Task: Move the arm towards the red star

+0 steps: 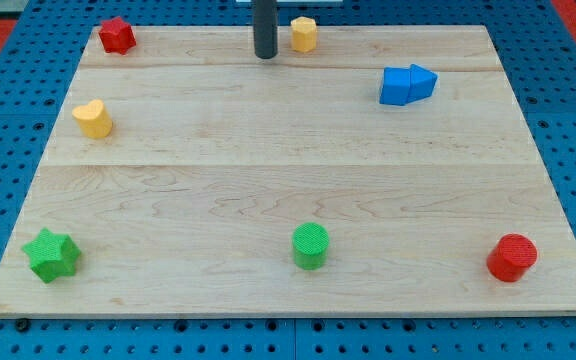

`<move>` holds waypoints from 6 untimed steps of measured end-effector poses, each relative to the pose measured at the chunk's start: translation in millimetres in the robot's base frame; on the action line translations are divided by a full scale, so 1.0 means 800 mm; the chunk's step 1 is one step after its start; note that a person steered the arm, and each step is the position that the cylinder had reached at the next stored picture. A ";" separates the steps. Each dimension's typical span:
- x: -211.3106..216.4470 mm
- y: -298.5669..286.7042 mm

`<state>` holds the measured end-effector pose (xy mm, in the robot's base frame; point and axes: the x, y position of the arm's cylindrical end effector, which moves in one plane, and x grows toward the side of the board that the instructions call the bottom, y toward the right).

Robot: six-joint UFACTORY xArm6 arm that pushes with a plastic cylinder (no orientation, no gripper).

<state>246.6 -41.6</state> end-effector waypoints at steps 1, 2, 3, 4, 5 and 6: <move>0.000 -0.024; 0.000 -0.036; 0.000 -0.046; 0.000 -0.061; 0.000 -0.080; 0.000 -0.094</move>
